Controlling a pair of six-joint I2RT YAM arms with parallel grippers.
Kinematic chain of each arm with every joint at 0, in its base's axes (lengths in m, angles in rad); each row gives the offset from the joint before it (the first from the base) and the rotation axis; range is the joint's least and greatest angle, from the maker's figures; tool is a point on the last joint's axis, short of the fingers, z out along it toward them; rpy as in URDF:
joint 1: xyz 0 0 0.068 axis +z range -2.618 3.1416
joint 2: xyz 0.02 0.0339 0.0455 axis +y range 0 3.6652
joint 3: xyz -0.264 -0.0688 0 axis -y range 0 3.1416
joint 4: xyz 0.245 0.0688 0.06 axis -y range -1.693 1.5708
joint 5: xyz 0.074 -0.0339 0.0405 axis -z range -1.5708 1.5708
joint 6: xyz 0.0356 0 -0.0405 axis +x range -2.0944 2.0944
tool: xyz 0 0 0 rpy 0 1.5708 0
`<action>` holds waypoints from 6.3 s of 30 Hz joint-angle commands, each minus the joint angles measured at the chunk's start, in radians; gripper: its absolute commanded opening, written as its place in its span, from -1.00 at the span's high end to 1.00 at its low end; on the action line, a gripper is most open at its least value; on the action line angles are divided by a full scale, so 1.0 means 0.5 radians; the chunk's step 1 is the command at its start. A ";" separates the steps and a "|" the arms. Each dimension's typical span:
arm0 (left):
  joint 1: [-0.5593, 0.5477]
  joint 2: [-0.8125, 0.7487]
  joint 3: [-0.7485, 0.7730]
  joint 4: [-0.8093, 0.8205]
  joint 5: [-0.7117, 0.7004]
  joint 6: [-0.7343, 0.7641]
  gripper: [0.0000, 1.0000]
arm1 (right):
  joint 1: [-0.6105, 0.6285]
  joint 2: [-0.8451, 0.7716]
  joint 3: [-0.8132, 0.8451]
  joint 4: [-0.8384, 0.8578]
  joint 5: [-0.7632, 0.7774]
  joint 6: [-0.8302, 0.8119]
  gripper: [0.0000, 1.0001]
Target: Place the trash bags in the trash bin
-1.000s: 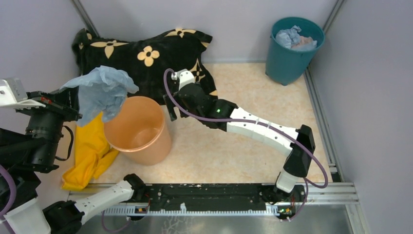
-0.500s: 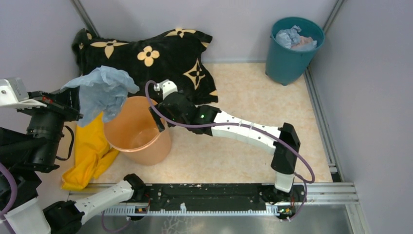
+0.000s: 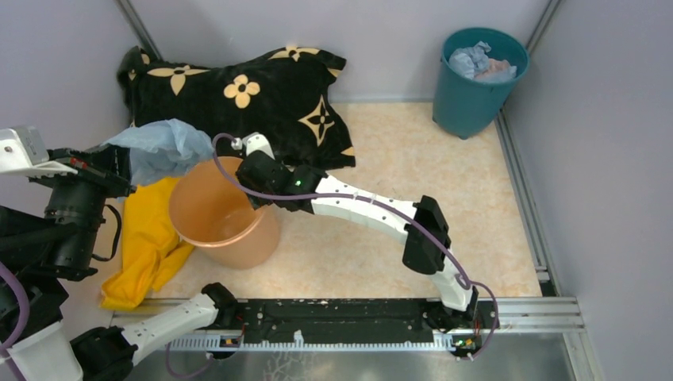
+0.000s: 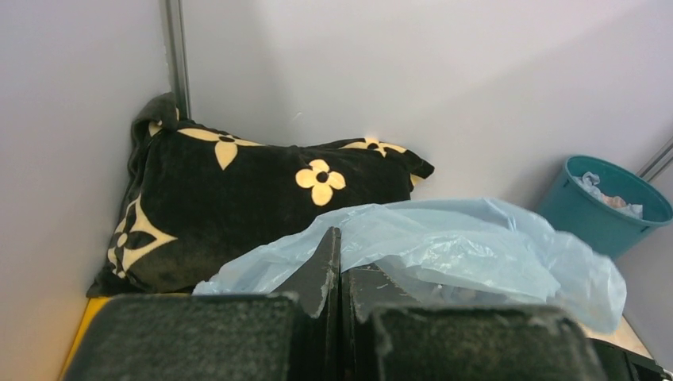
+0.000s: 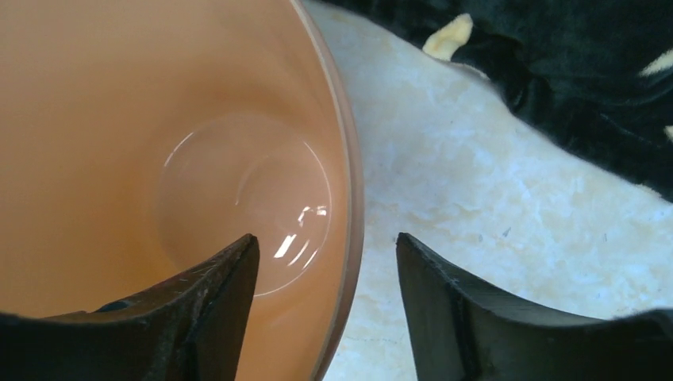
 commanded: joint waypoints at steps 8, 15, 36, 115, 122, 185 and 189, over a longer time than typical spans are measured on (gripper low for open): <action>0.004 -0.020 0.012 -0.016 0.008 0.003 1.00 | 0.017 0.034 0.294 -0.249 0.267 0.057 0.54; 0.003 -0.014 0.029 -0.020 0.032 -0.005 1.00 | -0.061 -0.147 0.169 -0.337 0.429 0.064 0.65; 0.005 0.027 -0.029 0.021 0.106 -0.037 1.00 | -0.802 -0.935 -0.745 -0.077 0.495 -0.061 0.68; 0.004 0.751 0.007 0.279 1.399 -0.334 1.00 | -1.169 -2.448 -1.735 0.580 -1.763 -0.321 -0.29; 0.008 1.097 0.313 0.163 1.724 -0.412 1.00 | -0.907 -2.441 -1.778 0.720 -1.568 -0.441 -0.28; 0.554 1.017 -0.131 0.621 2.665 -0.848 1.00 | -0.981 -2.485 -1.500 0.473 -0.709 0.016 -0.22; 0.554 0.919 -0.266 0.812 2.760 -1.022 1.00 | -0.981 -2.463 -1.486 0.377 -0.942 -0.020 -0.25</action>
